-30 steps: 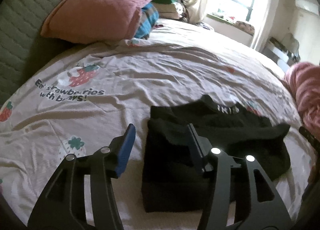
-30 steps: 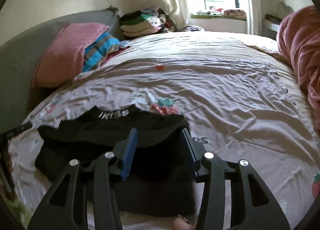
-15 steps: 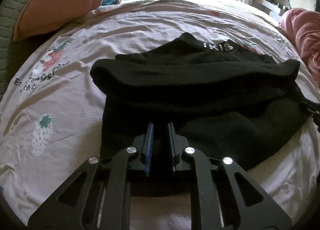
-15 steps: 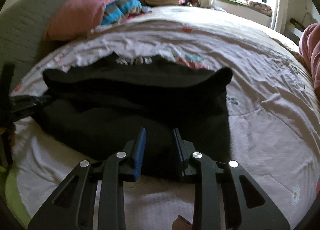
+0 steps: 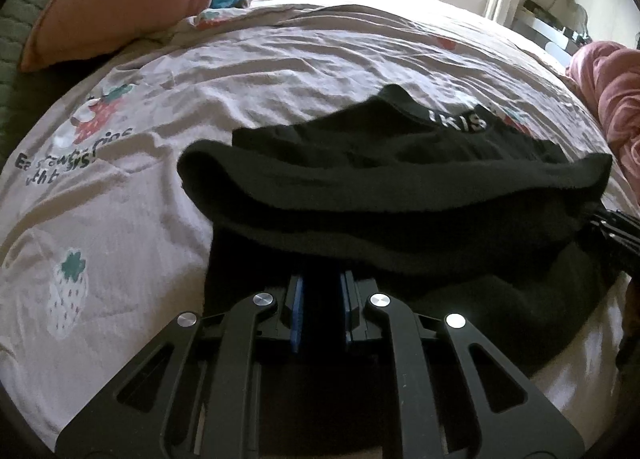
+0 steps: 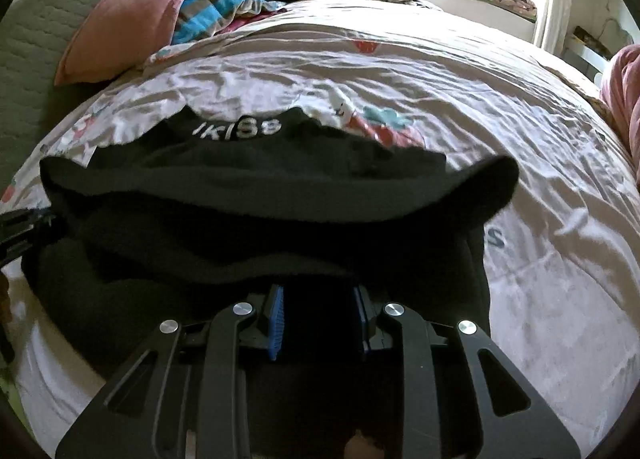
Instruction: Fold small clothes
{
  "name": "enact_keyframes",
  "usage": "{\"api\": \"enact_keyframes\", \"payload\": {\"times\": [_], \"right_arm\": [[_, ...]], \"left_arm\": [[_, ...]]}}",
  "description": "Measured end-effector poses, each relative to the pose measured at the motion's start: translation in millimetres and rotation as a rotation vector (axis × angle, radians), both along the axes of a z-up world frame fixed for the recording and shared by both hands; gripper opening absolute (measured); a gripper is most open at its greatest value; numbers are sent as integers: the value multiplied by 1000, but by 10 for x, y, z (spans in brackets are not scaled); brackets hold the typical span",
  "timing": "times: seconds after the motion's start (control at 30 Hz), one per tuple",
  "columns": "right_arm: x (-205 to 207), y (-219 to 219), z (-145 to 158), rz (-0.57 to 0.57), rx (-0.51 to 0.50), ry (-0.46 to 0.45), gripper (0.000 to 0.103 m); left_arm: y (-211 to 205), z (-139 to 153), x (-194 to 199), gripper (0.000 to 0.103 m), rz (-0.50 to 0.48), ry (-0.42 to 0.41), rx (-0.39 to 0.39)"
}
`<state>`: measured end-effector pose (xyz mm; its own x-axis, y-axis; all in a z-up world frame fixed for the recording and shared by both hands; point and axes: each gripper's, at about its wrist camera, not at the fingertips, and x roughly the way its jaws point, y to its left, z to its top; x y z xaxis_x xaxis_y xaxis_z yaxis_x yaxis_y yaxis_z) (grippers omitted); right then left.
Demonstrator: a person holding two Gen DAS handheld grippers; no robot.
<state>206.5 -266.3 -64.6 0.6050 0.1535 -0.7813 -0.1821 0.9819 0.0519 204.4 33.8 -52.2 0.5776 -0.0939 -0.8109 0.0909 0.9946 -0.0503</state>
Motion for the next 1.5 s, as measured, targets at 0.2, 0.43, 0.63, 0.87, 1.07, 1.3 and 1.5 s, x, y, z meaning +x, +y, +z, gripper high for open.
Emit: {"api": "enact_keyframes", "payload": {"times": [0.2, 0.43, 0.63, 0.87, 1.07, 1.3, 1.5], "right_arm": [[318, -88, 45, -49, 41, 8, 21], [674, -258, 99, -140, 69, -10, 21], [674, -473, 185, -201, 33, -54, 22], [714, -581, 108, -208, -5, -25, 51], [736, -577, -21, -215, -5, -7, 15], [590, -772, 254, -242, 94, -95, 6], [652, -945, 305, -282, 148, -125, 6]], "left_arm": [[151, 45, 231, 8, 36, -1, -36], [527, 202, 427, 8, 119, -42, -106], [746, 214, 550, 24, 143, -46, -127], [772, 3, 693, 41, 117, 19, -181], [700, -49, 703, 5, 78, -11, -195], [736, 211, 643, 2, 76, -110, -181], [695, 412, 642, 2, 84, -184, -128]]}}
